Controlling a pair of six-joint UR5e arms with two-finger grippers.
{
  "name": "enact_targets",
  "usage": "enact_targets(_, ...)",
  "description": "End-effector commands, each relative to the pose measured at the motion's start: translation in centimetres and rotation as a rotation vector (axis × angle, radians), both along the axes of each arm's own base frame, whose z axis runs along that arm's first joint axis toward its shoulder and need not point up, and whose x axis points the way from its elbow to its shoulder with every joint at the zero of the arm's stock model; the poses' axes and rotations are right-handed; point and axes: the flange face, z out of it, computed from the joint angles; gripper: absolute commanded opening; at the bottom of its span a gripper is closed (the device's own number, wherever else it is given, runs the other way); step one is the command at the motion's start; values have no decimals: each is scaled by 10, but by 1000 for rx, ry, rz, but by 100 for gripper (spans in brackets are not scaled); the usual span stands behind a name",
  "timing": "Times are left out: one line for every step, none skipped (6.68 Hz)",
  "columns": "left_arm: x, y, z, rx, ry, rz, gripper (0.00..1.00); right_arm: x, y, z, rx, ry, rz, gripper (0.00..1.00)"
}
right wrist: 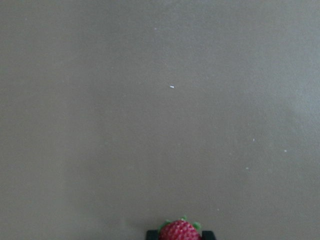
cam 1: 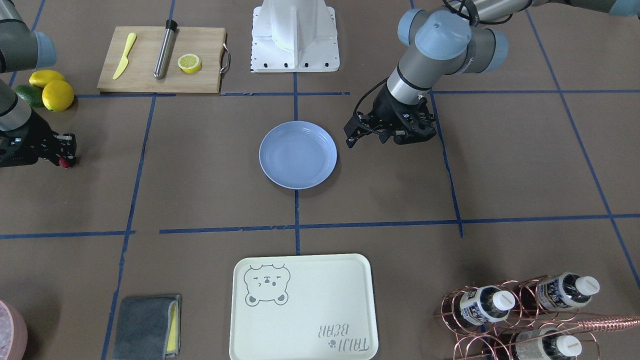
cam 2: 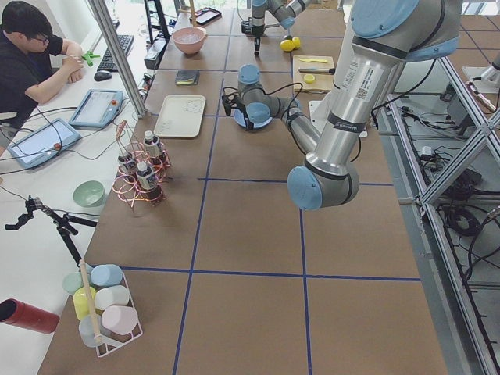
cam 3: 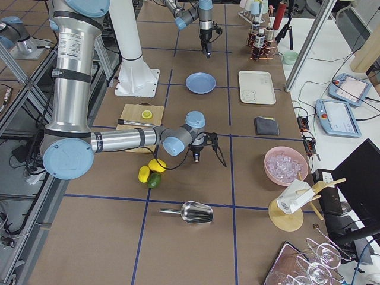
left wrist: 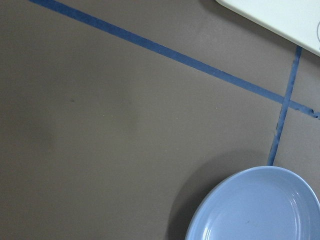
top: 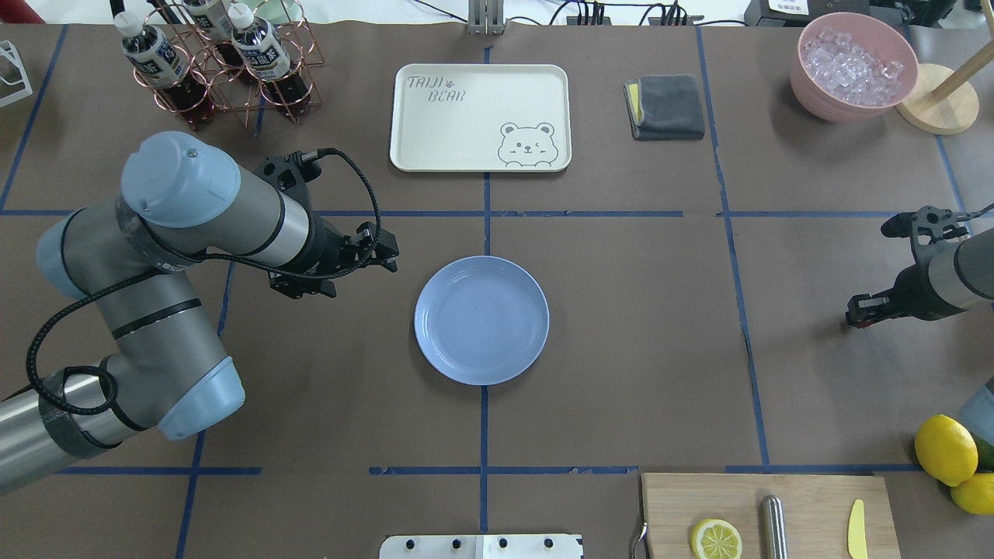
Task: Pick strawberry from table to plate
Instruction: 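Carry the strawberry with the right gripper over the plate while the left arm withdraws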
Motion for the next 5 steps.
enact_targets(-2, -2, 3, -2, -4, -4, 100, 15, -5, -72, 81, -76, 35, 0)
enact_targets(-17, -13, 5, 37, -11, -3, 100, 7, -19, -115, 100, -106, 38, 0)
enact_targets(-38, -31, 9, 105, -61, 8, 100, -18, -51, -170, 101, -113, 44, 0)
enact_targets(-57, -48, 18, 136, -124, 16, 100, -47, -73, -232, 70, -132, 66, 0)
enact_targets(-78, -63, 25, 186, -153, 18, 100, -100, -70, -283, 22, -161, 52, 0)
